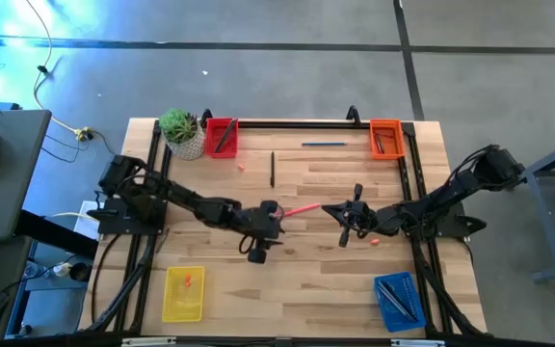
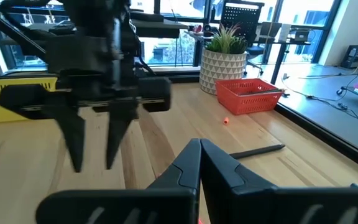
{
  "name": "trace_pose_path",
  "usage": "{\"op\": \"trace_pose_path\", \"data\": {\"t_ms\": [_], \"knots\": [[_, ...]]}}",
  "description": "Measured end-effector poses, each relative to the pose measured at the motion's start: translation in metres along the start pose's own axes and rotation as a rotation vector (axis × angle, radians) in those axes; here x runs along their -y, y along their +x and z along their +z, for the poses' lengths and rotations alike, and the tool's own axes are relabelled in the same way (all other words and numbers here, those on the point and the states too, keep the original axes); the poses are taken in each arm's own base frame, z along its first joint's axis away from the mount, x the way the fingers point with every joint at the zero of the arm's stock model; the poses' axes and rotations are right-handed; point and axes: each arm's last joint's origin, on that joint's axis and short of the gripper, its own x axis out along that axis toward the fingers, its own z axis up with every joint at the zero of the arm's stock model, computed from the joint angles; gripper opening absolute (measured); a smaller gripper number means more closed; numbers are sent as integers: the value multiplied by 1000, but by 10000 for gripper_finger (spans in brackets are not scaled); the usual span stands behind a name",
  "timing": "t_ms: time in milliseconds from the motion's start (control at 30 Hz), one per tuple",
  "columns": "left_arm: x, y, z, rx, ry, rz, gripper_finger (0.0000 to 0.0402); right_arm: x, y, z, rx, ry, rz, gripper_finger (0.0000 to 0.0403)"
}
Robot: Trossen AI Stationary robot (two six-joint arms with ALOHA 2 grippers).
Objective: Sort crayons/erasers/pens/pencils in bins
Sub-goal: Put the pink pencil into the red bin
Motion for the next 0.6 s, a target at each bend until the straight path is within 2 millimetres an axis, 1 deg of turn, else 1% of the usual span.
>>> {"op": "trace_pose_path", "data": {"t_ms": [167, 300, 400, 600], "knots": [[-19, 0, -5, -28, -44, -30, 134, 0, 0, 0, -2, 3, 0, 0], [-27, 0, -6, -32, -88, -48, 137, 0, 0, 0, -3, 4, 0, 0], [-28, 0, -6, -31, -103, -59, 148, 0, 0, 0, -3, 5, 0, 0], [-29, 0, -4, -9, -94, -35, 187, 0, 0, 0, -4, 5, 0, 0]]}}
